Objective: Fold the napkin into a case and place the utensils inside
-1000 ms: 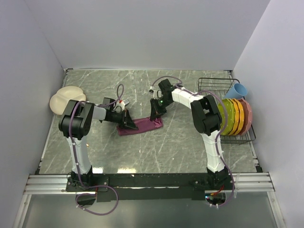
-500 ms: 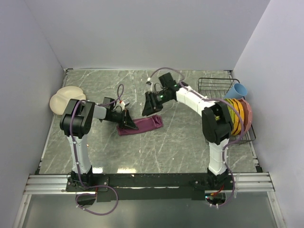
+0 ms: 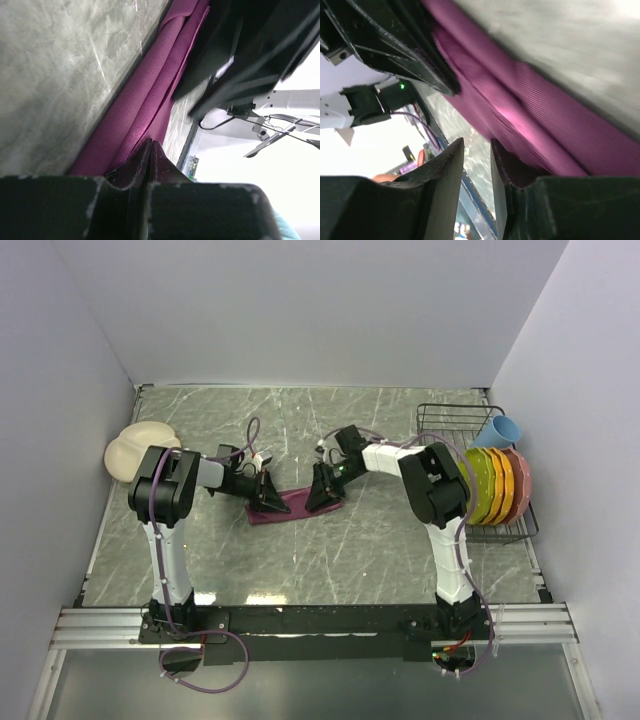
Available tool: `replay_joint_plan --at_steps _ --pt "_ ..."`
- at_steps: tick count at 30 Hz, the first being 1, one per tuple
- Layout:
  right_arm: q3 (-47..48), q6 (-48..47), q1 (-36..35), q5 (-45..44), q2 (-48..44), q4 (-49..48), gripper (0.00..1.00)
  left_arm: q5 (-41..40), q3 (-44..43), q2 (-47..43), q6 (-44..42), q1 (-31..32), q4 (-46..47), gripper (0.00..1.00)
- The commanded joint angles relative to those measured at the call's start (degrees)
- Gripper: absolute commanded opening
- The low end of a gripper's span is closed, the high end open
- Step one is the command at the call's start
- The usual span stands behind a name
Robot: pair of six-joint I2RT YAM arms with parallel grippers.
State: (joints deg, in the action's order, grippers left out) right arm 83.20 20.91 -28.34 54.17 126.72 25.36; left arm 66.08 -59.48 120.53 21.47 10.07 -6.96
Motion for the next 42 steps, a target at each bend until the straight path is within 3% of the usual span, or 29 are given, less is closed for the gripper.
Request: replay_joint_plan --at_steps 1,8,15,20,23,32,42 --pt "-2.16 -2.88 3.02 -7.32 0.29 2.30 0.36 -7.37 -0.54 3.04 -5.83 -1.45 -3.23 0.05" --pt "-2.08 -5.97 3.46 -3.38 -7.95 6.72 0.34 -3.95 -2.04 -0.64 -10.74 -1.19 -5.96 0.10" --pt "3.10 -6.40 5.31 -5.56 -13.07 9.09 0.35 -4.12 -5.02 -10.92 -13.47 2.50 -5.00 0.39" --pt "4.60 -8.07 6.80 -9.69 -11.67 9.88 0.39 -9.56 -10.02 -12.78 -16.88 3.82 -5.42 0.51" --pt "5.66 -8.34 7.77 -11.54 -11.32 9.35 0.43 -12.47 -17.05 -8.92 -25.47 5.31 -12.19 0.53" --pt "5.84 -5.70 10.49 -13.13 -9.03 8.47 0.45 -13.18 -28.66 0.31 -32.28 10.23 -18.25 0.55" --pt "4.08 -3.94 10.85 -11.02 -6.83 7.77 0.47 -11.51 -31.13 4.01 -37.64 13.40 -24.06 0.56"
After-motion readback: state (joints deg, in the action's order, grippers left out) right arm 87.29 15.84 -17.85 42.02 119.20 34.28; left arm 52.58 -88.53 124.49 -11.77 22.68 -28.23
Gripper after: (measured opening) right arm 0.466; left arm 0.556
